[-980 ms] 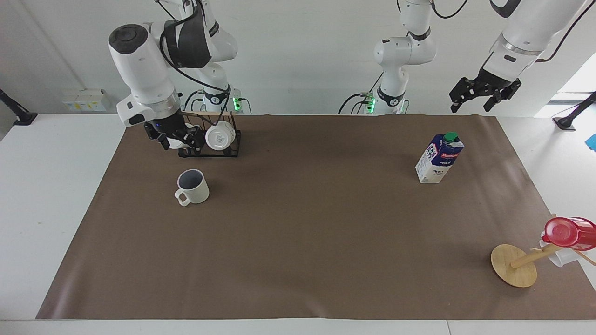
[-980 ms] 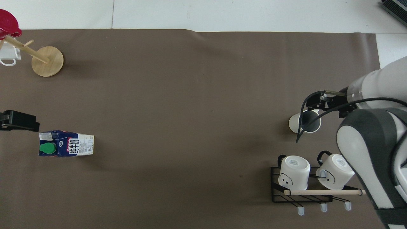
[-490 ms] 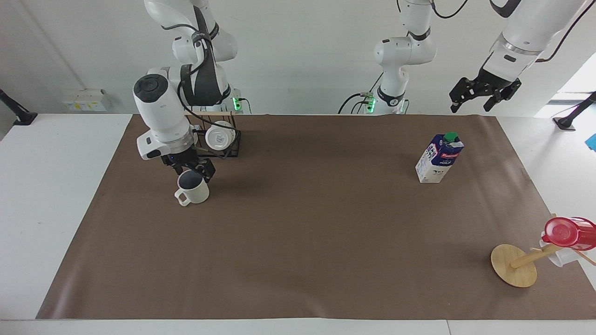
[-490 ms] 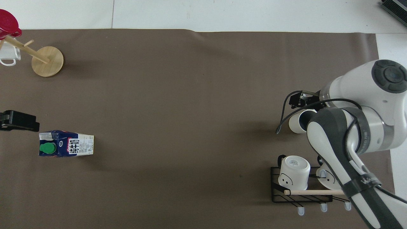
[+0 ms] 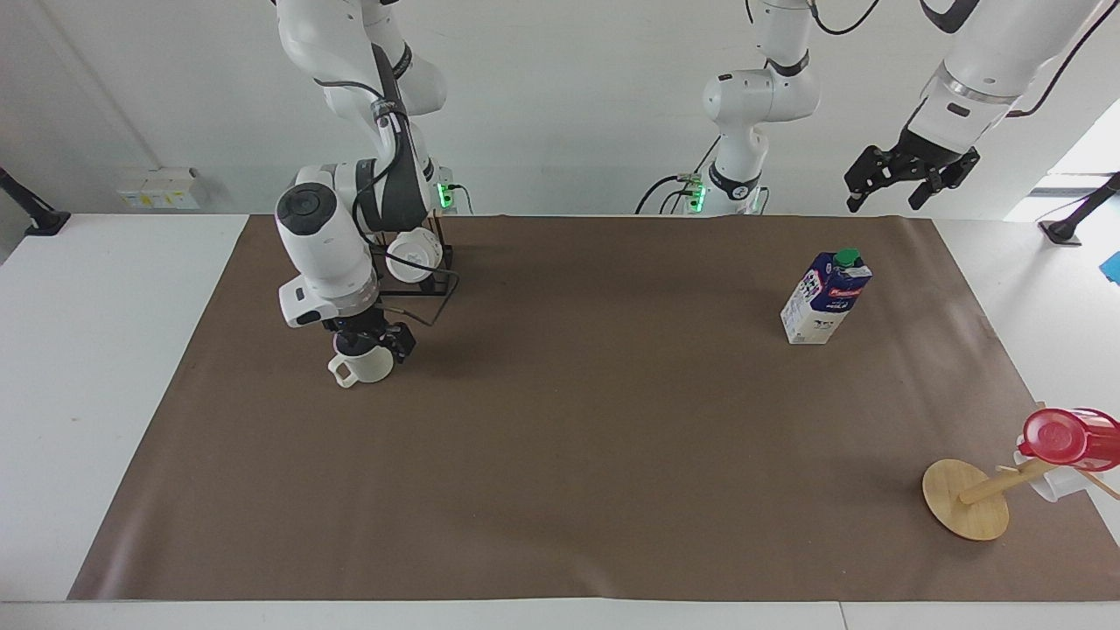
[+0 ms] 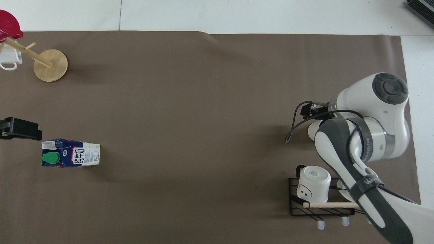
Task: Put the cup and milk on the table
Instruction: 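Close the right gripper on the black mug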
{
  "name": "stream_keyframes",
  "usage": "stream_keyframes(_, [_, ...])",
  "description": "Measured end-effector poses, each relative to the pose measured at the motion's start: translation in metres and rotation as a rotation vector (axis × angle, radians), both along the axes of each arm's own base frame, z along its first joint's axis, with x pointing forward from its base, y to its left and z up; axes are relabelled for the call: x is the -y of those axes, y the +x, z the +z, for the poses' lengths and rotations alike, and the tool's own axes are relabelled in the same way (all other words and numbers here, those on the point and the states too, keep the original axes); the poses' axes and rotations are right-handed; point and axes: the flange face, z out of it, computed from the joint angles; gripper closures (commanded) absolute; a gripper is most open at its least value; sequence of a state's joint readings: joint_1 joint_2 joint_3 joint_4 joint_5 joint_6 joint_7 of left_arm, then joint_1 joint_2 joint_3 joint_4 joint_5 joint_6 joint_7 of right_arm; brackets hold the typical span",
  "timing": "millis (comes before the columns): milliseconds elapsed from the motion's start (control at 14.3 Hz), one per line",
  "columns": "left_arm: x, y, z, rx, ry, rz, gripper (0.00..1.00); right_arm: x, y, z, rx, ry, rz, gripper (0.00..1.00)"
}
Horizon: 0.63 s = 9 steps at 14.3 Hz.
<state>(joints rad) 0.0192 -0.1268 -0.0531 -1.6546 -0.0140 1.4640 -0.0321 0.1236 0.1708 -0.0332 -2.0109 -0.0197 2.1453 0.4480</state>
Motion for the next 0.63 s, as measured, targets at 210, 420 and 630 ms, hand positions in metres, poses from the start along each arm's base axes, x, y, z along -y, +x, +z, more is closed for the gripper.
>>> stream_keyframes(210, [0.0, 0.0, 0.0, 0.0, 0.0, 0.0, 0.0, 0.002, -0.003, -0.009, -0.003, 0.0, -0.003, 0.0])
stream_keyframes(420, [0.0, 0.0, 0.0, 0.0, 0.0, 0.0, 0.0, 0.01, -0.002, -0.02, 0.0, 0.0, -0.016, 0.0])
stream_keyframes(630, [0.0, 0.0, 0.0, 0.0, 0.0, 0.0, 0.0, 0.012, 0.0, -0.03, -0.002, -0.001, -0.019, 0.19])
